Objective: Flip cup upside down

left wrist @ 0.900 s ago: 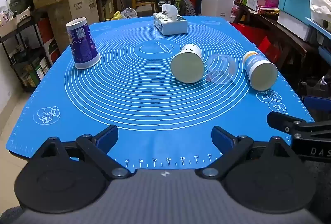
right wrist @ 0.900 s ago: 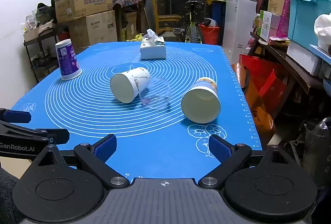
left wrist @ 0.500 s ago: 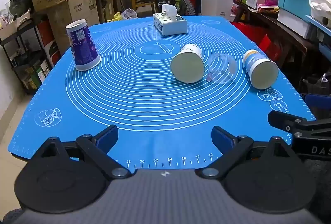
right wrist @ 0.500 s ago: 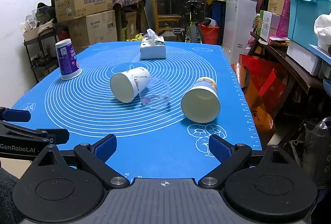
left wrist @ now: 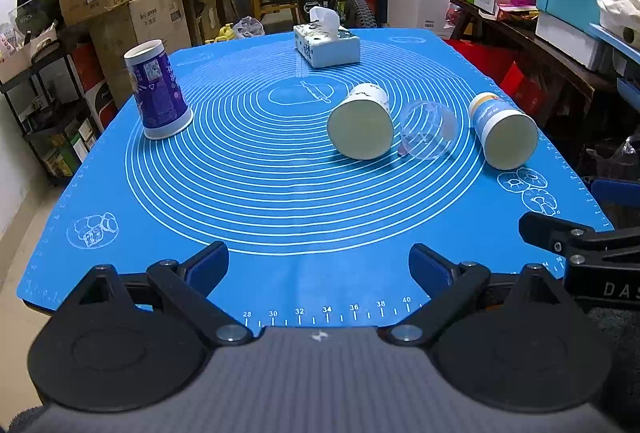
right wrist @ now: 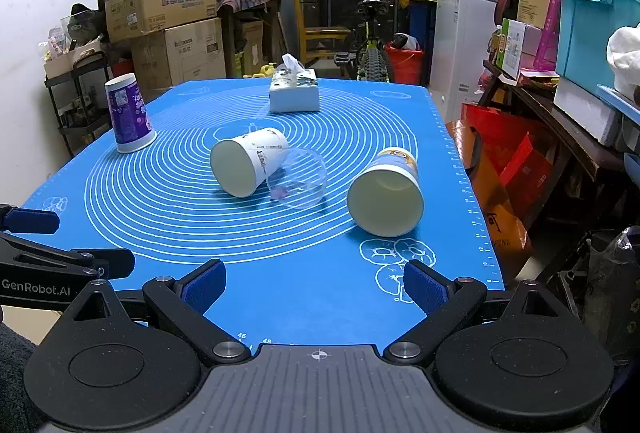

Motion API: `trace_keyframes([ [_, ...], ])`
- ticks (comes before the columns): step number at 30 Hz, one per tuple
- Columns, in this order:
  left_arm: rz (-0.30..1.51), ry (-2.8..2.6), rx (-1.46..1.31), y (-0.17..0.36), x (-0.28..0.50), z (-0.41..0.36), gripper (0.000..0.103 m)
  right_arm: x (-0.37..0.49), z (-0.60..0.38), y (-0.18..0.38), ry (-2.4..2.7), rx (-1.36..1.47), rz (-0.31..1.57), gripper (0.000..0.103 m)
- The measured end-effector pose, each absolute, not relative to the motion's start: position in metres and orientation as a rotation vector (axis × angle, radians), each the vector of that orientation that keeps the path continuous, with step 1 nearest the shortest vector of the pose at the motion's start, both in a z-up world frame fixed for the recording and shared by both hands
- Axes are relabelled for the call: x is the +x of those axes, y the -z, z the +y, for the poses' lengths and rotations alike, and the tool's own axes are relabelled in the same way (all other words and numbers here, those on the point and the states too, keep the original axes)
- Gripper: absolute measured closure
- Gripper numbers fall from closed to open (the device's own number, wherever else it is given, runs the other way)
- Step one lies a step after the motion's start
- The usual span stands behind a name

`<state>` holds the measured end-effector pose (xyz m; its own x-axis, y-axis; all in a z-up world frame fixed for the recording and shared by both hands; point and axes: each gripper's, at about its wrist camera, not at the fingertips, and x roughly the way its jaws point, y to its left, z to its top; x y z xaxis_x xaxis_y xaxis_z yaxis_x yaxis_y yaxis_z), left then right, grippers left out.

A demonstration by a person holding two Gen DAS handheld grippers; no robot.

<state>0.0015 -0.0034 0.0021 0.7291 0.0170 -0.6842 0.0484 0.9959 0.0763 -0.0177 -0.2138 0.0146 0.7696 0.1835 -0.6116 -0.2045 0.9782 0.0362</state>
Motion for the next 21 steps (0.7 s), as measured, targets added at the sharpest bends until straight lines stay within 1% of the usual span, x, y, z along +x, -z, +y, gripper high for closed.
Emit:
trace_keyframes([
  [21,0.745,0.023,0.118,-0.0024,0.0019,-0.0084,0.007,-0.017,-0.2153,-0.0138,-0.21,-0.033,0.662,0.007],
])
